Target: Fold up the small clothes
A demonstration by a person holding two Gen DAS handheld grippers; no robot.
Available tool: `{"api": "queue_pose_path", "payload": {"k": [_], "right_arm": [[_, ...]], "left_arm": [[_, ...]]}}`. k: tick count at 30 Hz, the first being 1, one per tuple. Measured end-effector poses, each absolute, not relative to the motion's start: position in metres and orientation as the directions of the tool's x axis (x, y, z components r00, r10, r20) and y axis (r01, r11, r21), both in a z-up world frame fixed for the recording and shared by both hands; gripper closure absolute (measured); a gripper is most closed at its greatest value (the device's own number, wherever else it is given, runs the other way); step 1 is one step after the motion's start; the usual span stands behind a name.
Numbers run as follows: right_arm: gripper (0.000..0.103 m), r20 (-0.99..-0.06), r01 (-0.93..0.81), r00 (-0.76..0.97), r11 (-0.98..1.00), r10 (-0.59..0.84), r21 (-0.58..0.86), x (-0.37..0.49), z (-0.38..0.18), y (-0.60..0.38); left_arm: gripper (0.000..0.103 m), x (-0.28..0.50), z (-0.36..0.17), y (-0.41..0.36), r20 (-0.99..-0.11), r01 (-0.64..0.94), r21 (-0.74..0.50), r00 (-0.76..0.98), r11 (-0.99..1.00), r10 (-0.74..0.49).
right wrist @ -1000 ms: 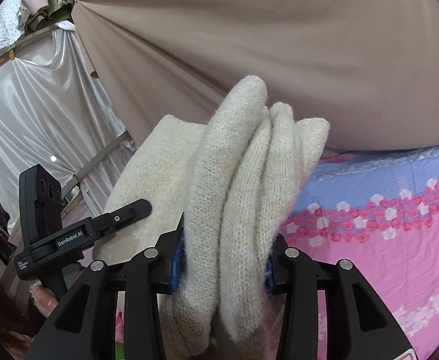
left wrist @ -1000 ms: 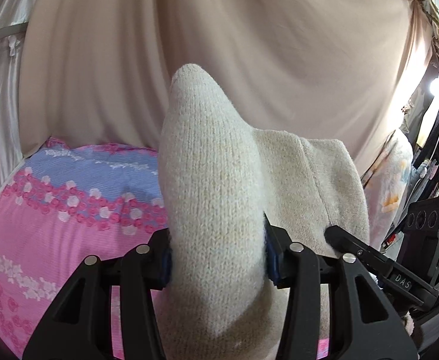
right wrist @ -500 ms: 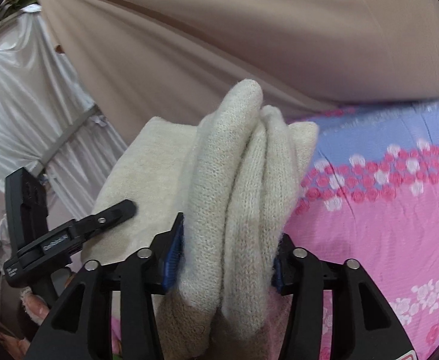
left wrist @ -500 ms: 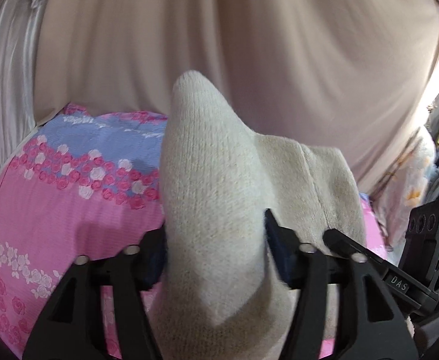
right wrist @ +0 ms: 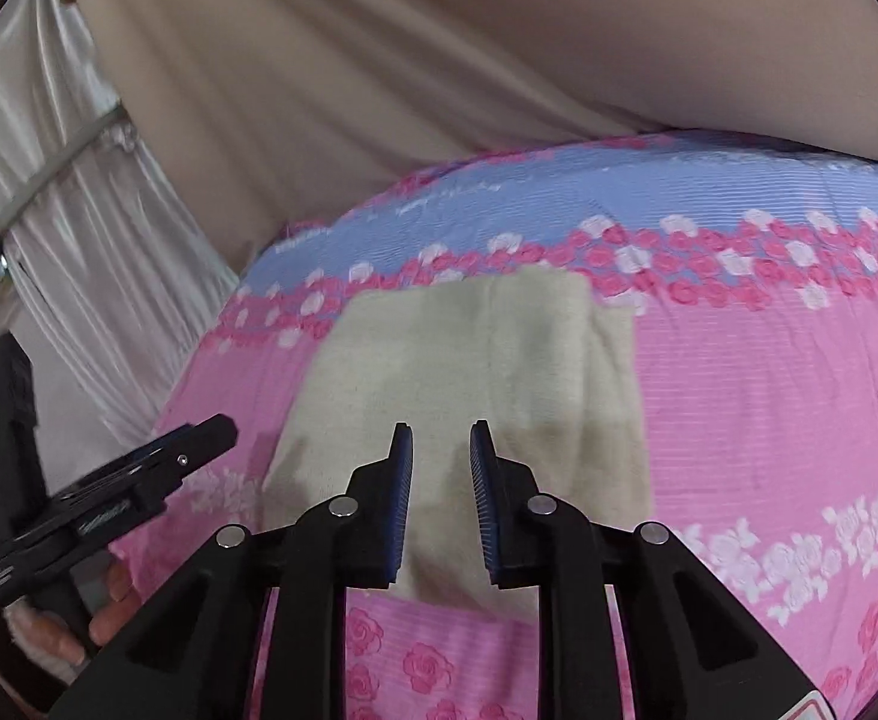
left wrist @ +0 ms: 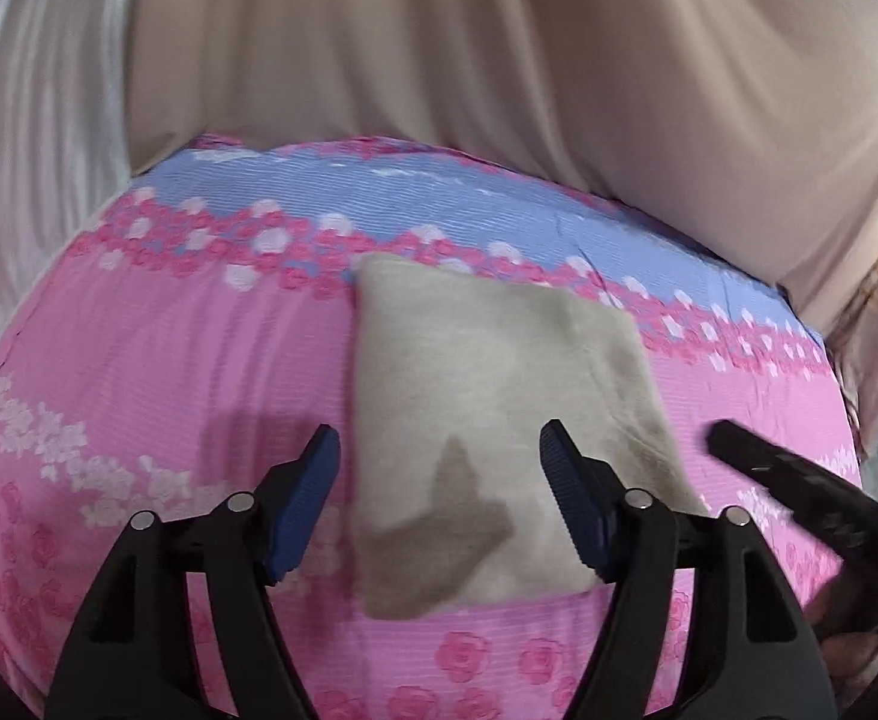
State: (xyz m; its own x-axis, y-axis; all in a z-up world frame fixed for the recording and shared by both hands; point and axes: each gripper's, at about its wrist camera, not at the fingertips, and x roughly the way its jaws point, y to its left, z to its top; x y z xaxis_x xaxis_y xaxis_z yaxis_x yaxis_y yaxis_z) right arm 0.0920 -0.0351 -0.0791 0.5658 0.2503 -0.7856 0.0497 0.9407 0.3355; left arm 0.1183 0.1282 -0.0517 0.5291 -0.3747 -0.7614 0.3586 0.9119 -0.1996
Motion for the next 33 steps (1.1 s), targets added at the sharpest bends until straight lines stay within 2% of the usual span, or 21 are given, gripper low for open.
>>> {"api": "queue_pose_path", "payload": {"k": [2, 3, 4, 5, 9, 12, 13, 16, 19, 21, 23, 26, 29, 33], "right_arm": [[0.088, -0.863, 0.083, 0.456, 0.955, 0.217, 0.284, 0.105, -0.129, -0.034], [0.092, -0.864, 0.096, 0.436, 0.941, 0.252, 0.324, 0.105, -0.147, -0.038], [0.093, -0.844, 0.112, 0.464, 0.927, 0.270, 0.358, 0.101, -0.142, -0.043], [0.093, -0.845, 0.122, 0.457, 0.922, 0.277, 0.368, 0.099, -0.134, -0.044], [0.086, -0.814, 0.077, 0.527, 0.941, 0.244, 0.331, 0.081, -0.092, -0.040], [0.087, -0.877, 0.087, 0.436, 0.961, 0.201, 0.263, 0.081, -0.126, -0.036], [0.091, -0.887, 0.095, 0.419, 0.962, 0.194, 0.256, 0.082, -0.141, -0.037], [0.091, -0.862, 0.133, 0.455, 0.940, 0.224, 0.315, 0.076, -0.126, -0.043], [0.083, -0.829, 0.105, 0.521, 0.948, 0.204, 0.300, 0.067, -0.092, -0.041], [0.073, -0.815, 0.098, 0.551, 0.956, 0.181, 0.278, 0.059, -0.080, -0.040], [0.057, -0.806, 0.113, 0.571, 0.957, 0.158, 0.267, 0.051, -0.072, -0.039], [0.046, -0.795, 0.142, 0.591, 0.952, 0.138, 0.271, 0.039, -0.067, -0.039], [0.037, -0.790, 0.166, 0.603, 0.951, 0.112, 0.261, 0.025, -0.064, -0.037], [0.029, -0.779, 0.179, 0.622, 0.955, 0.076, 0.236, 0.005, -0.063, -0.028]], "left_arm": [[0.029, 0.123, -0.077, 0.110, -0.804, 0.374, -0.172, 0.482, 0.911, -0.350], [0.030, 0.129, -0.095, 0.104, -0.835, 0.368, -0.155, 0.448, 0.917, -0.320], [0.029, 0.134, -0.122, 0.099, -0.878, 0.347, -0.115, 0.403, 0.931, -0.258], [0.028, 0.136, -0.130, 0.100, -0.884, 0.337, -0.097, 0.403, 0.937, -0.237], [0.028, 0.128, -0.120, 0.108, -0.869, 0.349, -0.122, 0.414, 0.929, -0.270], [0.027, 0.129, -0.124, 0.110, -0.877, 0.341, -0.126, 0.401, 0.932, -0.266], [0.027, 0.129, -0.126, 0.110, -0.878, 0.340, -0.126, 0.399, 0.932, -0.264], [0.027, 0.127, -0.122, 0.106, -0.882, 0.339, -0.109, 0.400, 0.934, -0.249], [0.028, 0.124, -0.113, 0.106, -0.877, 0.340, -0.105, 0.412, 0.934, -0.249], [0.028, 0.120, -0.108, 0.107, -0.875, 0.338, -0.113, 0.412, 0.934, -0.255], [0.028, 0.115, -0.104, 0.107, -0.873, 0.342, -0.102, 0.419, 0.934, -0.249], [0.024, 0.103, -0.093, 0.106, -0.855, 0.347, -0.062, 0.465, 0.936, -0.229], [0.014, 0.091, -0.081, 0.108, -0.830, 0.348, -0.049, 0.507, 0.936, -0.232], [0.012, 0.077, -0.069, 0.109, -0.806, 0.338, -0.025, 0.549, 0.941, -0.219]]}}
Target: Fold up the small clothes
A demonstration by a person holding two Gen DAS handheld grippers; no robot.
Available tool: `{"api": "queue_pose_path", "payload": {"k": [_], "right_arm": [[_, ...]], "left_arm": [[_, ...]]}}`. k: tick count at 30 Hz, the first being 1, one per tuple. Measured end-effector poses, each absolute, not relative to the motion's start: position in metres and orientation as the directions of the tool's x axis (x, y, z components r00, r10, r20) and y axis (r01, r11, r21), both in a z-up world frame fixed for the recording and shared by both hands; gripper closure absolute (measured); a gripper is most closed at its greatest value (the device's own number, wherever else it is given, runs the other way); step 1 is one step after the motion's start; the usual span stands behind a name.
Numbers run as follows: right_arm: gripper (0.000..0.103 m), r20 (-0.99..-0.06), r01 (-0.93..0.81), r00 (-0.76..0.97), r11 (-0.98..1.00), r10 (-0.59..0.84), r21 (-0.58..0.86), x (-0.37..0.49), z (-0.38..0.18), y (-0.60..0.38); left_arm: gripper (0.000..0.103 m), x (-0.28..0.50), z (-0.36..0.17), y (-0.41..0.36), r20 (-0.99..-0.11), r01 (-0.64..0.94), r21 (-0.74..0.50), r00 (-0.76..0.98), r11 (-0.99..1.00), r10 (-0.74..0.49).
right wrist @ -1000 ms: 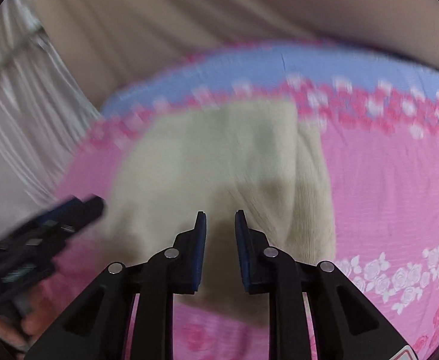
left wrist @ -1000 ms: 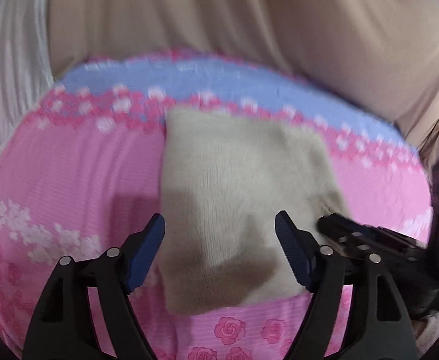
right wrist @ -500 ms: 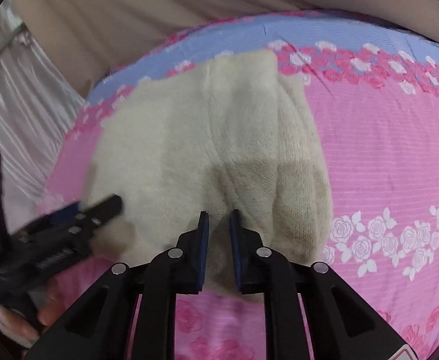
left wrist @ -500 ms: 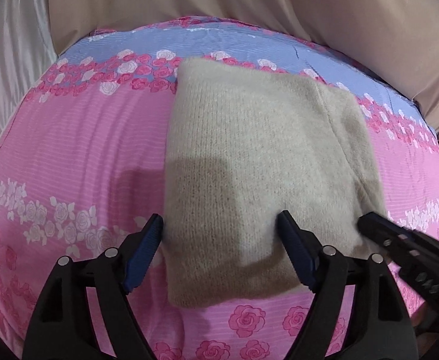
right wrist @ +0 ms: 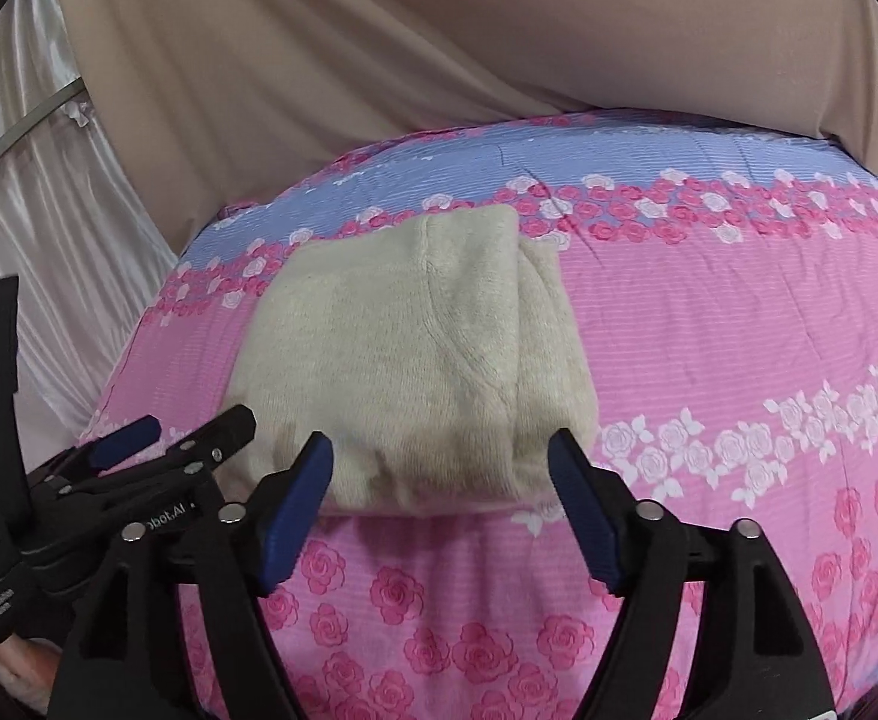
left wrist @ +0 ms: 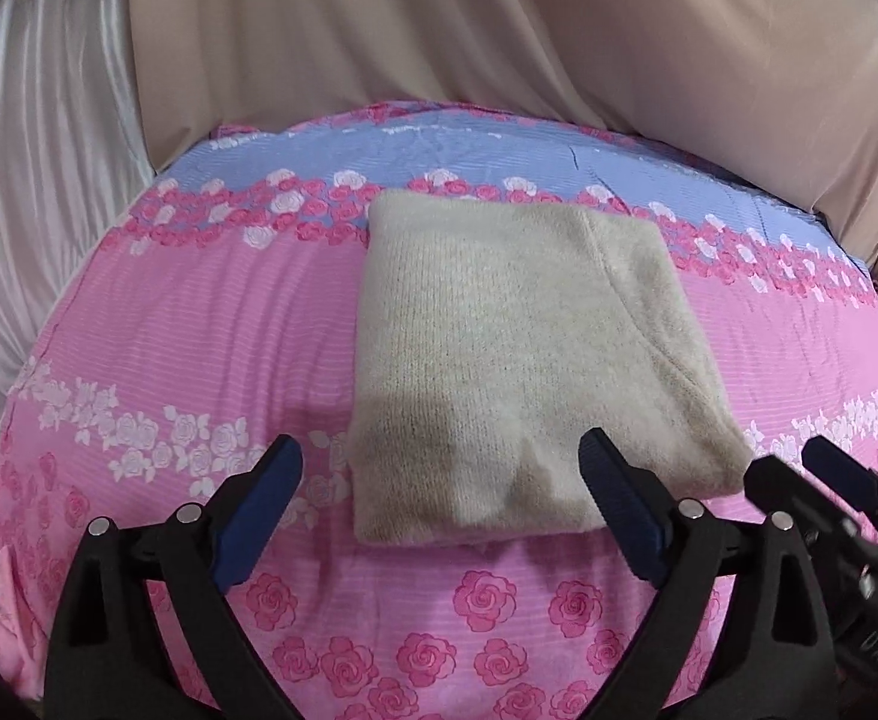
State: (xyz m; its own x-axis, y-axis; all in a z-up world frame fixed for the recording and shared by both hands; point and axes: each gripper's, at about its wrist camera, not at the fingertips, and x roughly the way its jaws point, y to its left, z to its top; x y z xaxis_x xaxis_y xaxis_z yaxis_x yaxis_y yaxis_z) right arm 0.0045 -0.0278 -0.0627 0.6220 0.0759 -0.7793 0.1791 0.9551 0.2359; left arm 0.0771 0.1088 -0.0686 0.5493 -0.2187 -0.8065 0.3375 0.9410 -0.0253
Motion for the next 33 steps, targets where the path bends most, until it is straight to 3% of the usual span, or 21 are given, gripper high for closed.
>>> {"api": "queue_pose_path", "payload": {"k": [4, 21, 22, 23, 25, 26, 30, 33], "right_arm": [[0.022, -0.785, 0.192, 0.619, 0.960, 0.042, 0.203, -0.005, -0.067, -0.022], [0.022, -0.800, 0.247, 0.599, 0.942, 0.035, 0.226, -0.019, -0.077, -0.036], [0.031, -0.794, 0.230, 0.604, 0.939, 0.068, 0.255, -0.018, -0.076, -0.039], [0.056, -0.789, 0.199, 0.607, 0.941, 0.101, 0.274, -0.015, -0.073, -0.041], [0.086, -0.796, 0.136, 0.591, 0.957, 0.130, 0.257, -0.005, -0.071, -0.036], [0.095, -0.793, 0.106, 0.593, 0.962, 0.142, 0.252, -0.001, -0.070, -0.033], [0.096, -0.833, 0.094, 0.533, 0.968, 0.147, 0.232, 0.025, -0.082, -0.033], [0.075, -0.846, 0.165, 0.504, 0.942, 0.173, 0.291, 0.037, -0.095, -0.050]], "left_arm": [[0.012, 0.062, -0.064, 0.111, -0.783, 0.325, -0.003, 0.587, 0.946, -0.205], [0.012, 0.050, -0.089, 0.127, -0.830, 0.251, 0.009, 0.542, 0.968, -0.132], [0.012, 0.050, -0.090, 0.129, -0.831, 0.247, 0.007, 0.541, 0.969, -0.132], [0.012, 0.050, -0.090, 0.130, -0.831, 0.250, -0.001, 0.538, 0.968, -0.140], [0.012, 0.050, -0.090, 0.130, -0.827, 0.253, 0.003, 0.545, 0.968, -0.140], [0.012, 0.050, -0.089, 0.129, -0.822, 0.264, -0.002, 0.549, 0.965, -0.152], [0.013, 0.062, -0.088, 0.125, -0.826, 0.305, -0.082, 0.512, 0.949, -0.236], [0.013, 0.078, -0.100, 0.133, -0.856, 0.248, -0.220, 0.414, 0.943, -0.308]]}}
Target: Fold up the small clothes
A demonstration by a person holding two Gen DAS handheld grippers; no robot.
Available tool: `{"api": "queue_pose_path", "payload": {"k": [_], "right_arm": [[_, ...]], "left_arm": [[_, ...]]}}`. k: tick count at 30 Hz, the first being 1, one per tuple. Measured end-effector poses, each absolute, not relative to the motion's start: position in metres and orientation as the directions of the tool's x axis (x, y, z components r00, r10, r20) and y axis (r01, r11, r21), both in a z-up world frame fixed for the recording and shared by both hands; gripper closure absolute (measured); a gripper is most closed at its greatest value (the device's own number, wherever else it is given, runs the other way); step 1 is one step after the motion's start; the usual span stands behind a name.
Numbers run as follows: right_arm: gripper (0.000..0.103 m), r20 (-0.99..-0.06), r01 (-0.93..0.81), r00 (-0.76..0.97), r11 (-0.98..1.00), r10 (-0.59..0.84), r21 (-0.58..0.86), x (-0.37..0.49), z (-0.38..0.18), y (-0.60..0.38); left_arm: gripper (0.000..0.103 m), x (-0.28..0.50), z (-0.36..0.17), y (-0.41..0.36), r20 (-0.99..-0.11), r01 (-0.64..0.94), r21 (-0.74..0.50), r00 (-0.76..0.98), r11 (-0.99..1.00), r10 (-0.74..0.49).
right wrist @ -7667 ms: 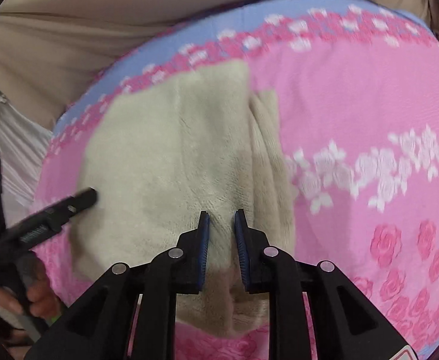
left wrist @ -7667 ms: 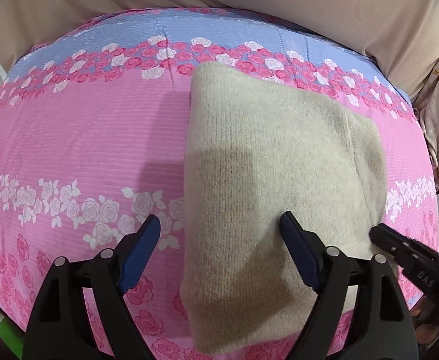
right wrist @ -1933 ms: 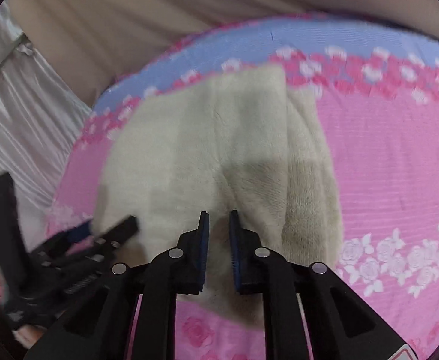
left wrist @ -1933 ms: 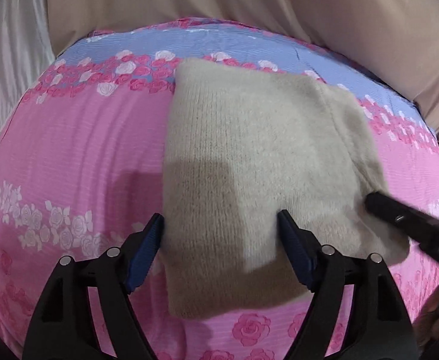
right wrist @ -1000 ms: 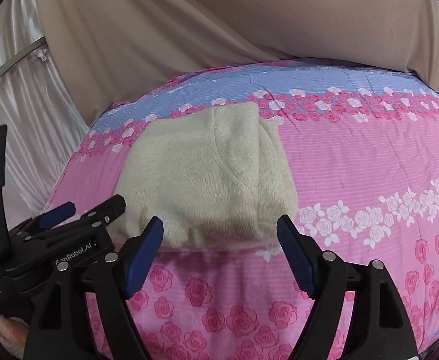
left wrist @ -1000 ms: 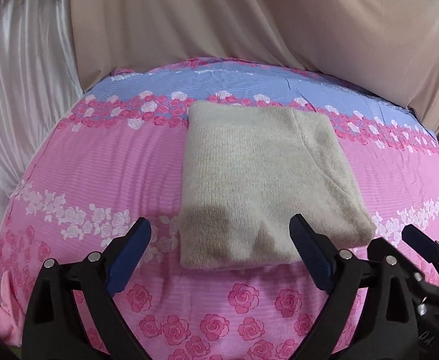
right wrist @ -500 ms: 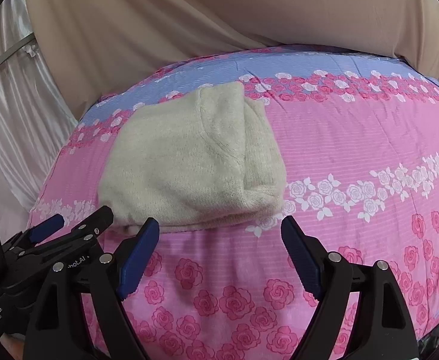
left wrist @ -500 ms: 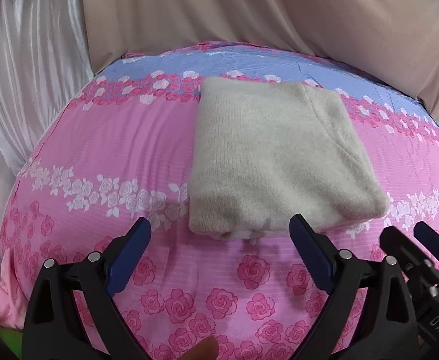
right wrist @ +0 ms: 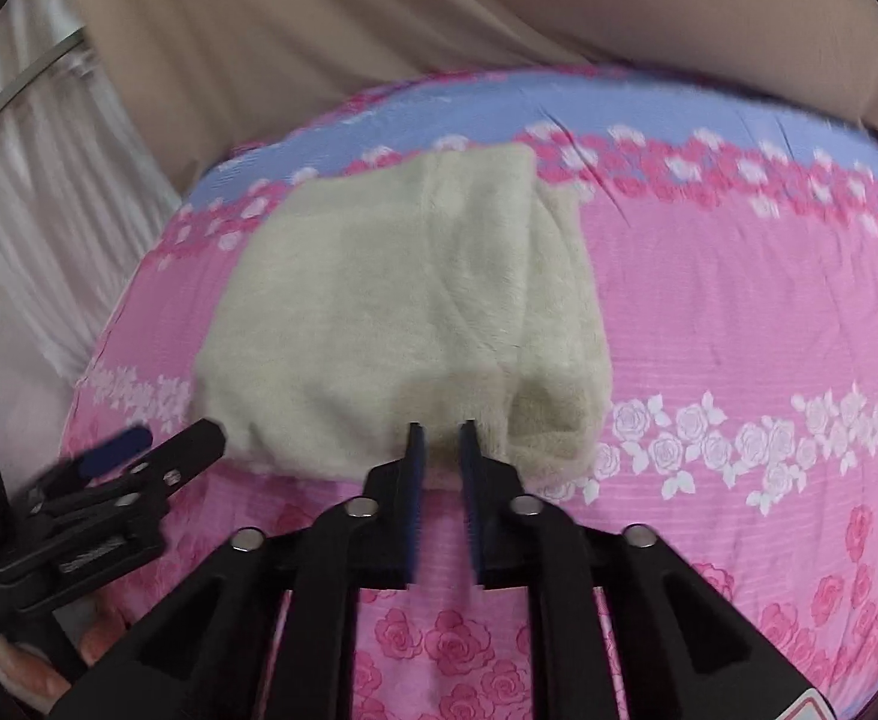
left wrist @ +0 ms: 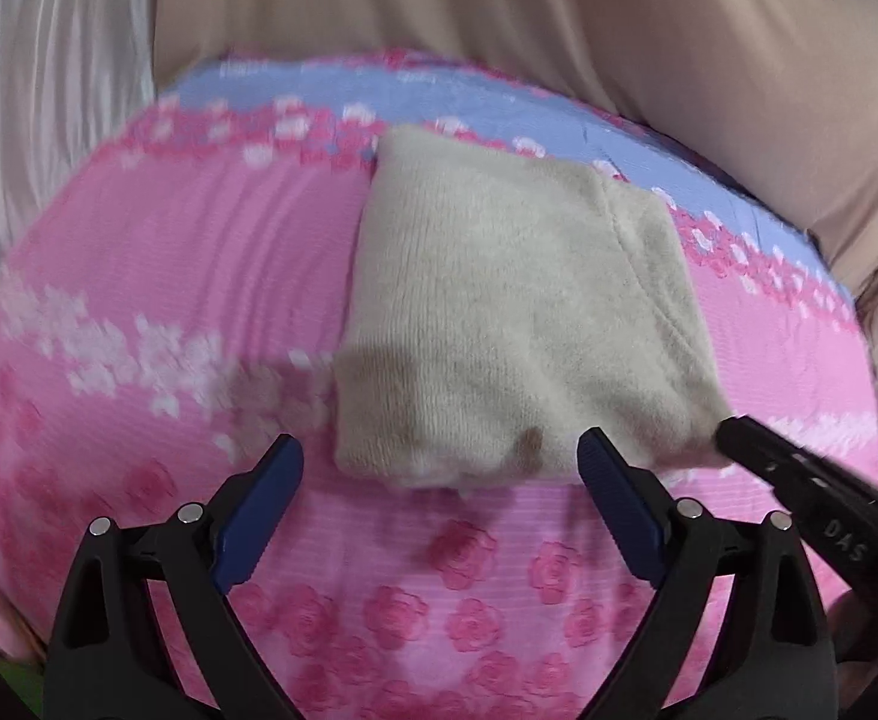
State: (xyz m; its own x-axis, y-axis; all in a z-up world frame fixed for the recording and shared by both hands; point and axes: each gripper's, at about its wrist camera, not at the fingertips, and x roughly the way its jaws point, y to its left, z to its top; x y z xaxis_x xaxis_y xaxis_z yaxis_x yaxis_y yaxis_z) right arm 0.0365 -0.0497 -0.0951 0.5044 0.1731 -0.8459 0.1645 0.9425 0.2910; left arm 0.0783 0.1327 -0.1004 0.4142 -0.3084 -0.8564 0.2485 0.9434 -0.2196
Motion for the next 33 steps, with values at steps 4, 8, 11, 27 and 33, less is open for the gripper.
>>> {"api": "queue_pose_path", "payload": {"k": [4, 8, 11, 27, 33], "right_arm": [[0.042, -0.849, 0.152, 0.498, 0.946, 0.177, 0.286, 0.053, -0.109, -0.051], [0.088, -0.846, 0.137, 0.464, 0.923, 0.262, 0.361, 0.067, -0.117, -0.054], [0.089, -0.781, 0.099, 0.579, 0.931, 0.233, 0.351, 0.049, -0.072, -0.061], [0.082, -0.883, 0.089, 0.464, 0.989, 0.067, 0.122, 0.050, -0.119, -0.031], [0.083, -0.869, 0.154, 0.470, 0.955, 0.154, 0.252, 0.043, -0.115, -0.052]], "left_arm": [[0.012, 0.087, -0.122, 0.151, -0.853, 0.150, -0.383, 0.320, 0.912, -0.411], [0.032, 0.088, -0.126, 0.142, -0.861, 0.182, -0.342, 0.332, 0.922, -0.385], [0.032, 0.089, -0.121, 0.140, -0.863, 0.210, -0.292, 0.362, 0.933, -0.352], [0.024, 0.074, -0.111, 0.119, -0.871, 0.308, -0.059, 0.449, 0.950, -0.199], [0.024, 0.075, -0.108, 0.114, -0.874, 0.315, -0.036, 0.450, 0.948, -0.182]]}}
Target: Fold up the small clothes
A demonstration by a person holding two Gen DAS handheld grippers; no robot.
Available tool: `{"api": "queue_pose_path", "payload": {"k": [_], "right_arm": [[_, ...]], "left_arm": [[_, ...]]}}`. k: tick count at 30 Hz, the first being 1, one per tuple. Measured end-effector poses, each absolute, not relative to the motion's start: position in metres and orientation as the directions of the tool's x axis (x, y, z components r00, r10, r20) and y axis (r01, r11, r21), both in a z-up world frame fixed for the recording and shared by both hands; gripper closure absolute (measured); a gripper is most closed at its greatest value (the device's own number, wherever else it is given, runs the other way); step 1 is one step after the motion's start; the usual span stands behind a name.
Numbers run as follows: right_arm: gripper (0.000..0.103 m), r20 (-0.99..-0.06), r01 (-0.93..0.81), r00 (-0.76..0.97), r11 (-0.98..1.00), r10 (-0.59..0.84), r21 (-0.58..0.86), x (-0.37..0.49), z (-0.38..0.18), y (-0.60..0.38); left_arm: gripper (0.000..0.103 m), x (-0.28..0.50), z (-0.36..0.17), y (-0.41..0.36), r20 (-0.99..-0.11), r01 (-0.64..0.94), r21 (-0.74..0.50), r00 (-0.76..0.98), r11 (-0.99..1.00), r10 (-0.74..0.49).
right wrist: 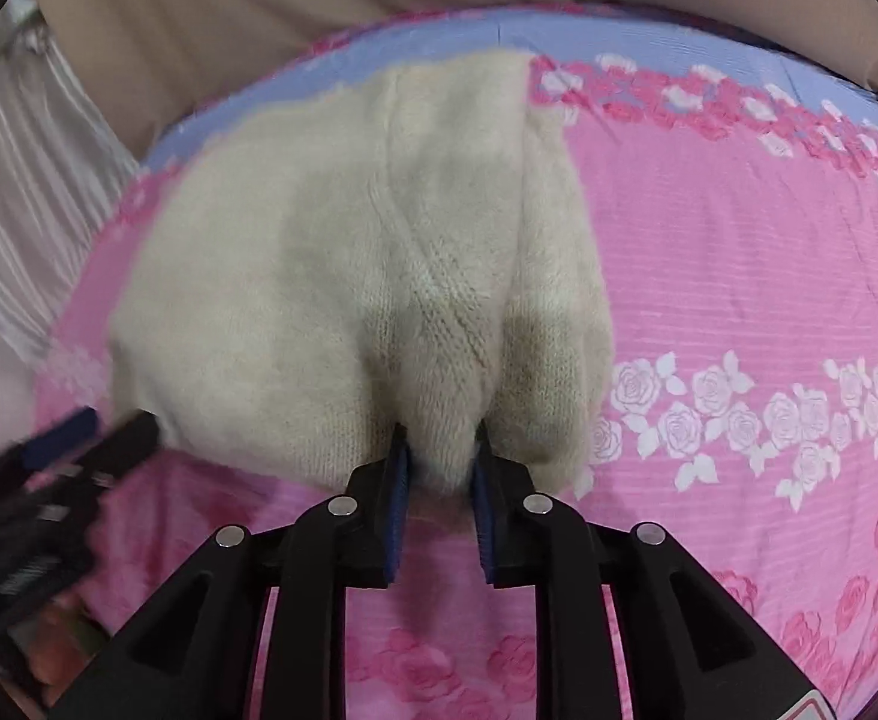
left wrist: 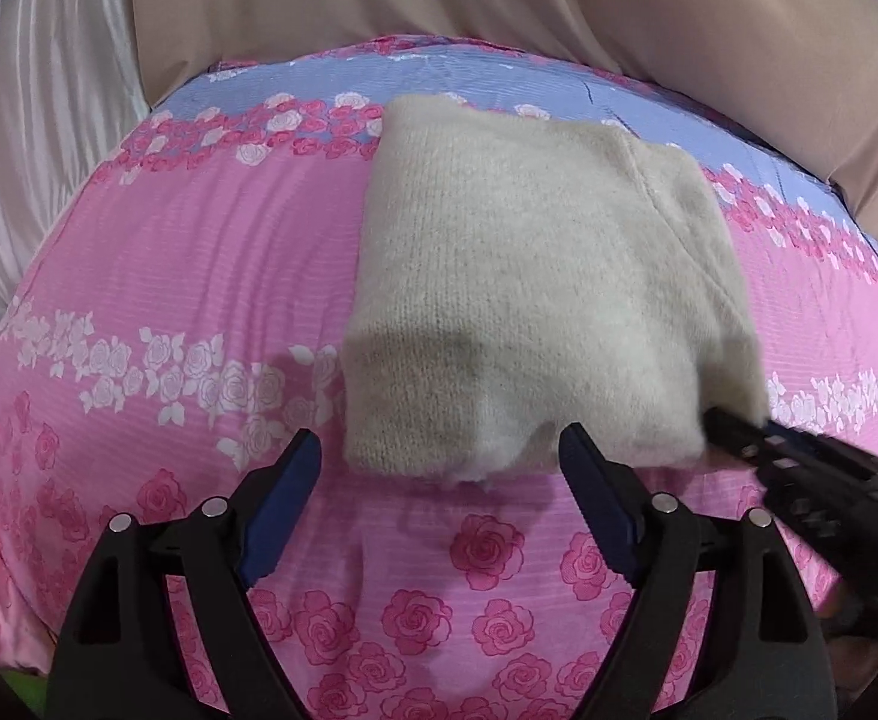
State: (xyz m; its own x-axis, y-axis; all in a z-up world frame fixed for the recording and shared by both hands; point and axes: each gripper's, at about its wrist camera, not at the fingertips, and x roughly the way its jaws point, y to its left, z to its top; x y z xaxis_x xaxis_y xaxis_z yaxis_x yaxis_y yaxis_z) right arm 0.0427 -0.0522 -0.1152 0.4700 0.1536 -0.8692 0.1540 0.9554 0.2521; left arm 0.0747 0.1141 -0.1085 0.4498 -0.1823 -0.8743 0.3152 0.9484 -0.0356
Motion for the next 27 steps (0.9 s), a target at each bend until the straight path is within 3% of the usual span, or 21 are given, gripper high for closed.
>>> {"api": "queue_pose_path", "payload": {"k": [2, 7, 9, 11, 18, 21, 27], "right_arm": [[0.081, -0.850, 0.156, 0.506, 0.954, 0.146, 0.257, 0.032, -0.097, -0.055], [0.081, -0.838, 0.195, 0.534, 0.949, 0.111, 0.249, 0.004, -0.084, -0.053], [0.075, -0.837, 0.217, 0.541, 0.948, 0.083, 0.234, -0.006, -0.084, -0.045], [0.061, -0.838, 0.239, 0.543, 0.946, 0.054, 0.217, -0.012, -0.087, -0.042], [0.058, -0.851, 0.233, 0.525, 0.956, 0.032, 0.180, -0.021, -0.097, -0.025], [0.052, -0.844, 0.233, 0.535, 0.957, 0.022, 0.172, -0.022, -0.096, -0.022], [0.052, -0.843, 0.227, 0.538, 0.958, 0.029, 0.177, -0.022, -0.095, -0.020]], "left_arm": [[0.018, 0.073, -0.106, 0.112, -0.871, 0.316, -0.019, 0.461, 0.948, -0.171], [0.017, 0.063, -0.095, 0.109, -0.846, 0.322, 0.028, 0.512, 0.946, -0.149], [0.017, 0.060, -0.091, 0.107, -0.835, 0.330, 0.026, 0.526, 0.944, -0.160], [0.017, 0.057, -0.088, 0.105, -0.830, 0.334, 0.028, 0.533, 0.942, -0.164], [0.014, 0.048, -0.088, 0.100, -0.828, 0.364, 0.024, 0.529, 0.931, -0.185], [0.014, 0.045, -0.087, 0.098, -0.822, 0.368, 0.032, 0.538, 0.929, -0.185], [0.014, 0.041, -0.085, 0.099, -0.817, 0.357, 0.035, 0.549, 0.933, -0.179]]}}
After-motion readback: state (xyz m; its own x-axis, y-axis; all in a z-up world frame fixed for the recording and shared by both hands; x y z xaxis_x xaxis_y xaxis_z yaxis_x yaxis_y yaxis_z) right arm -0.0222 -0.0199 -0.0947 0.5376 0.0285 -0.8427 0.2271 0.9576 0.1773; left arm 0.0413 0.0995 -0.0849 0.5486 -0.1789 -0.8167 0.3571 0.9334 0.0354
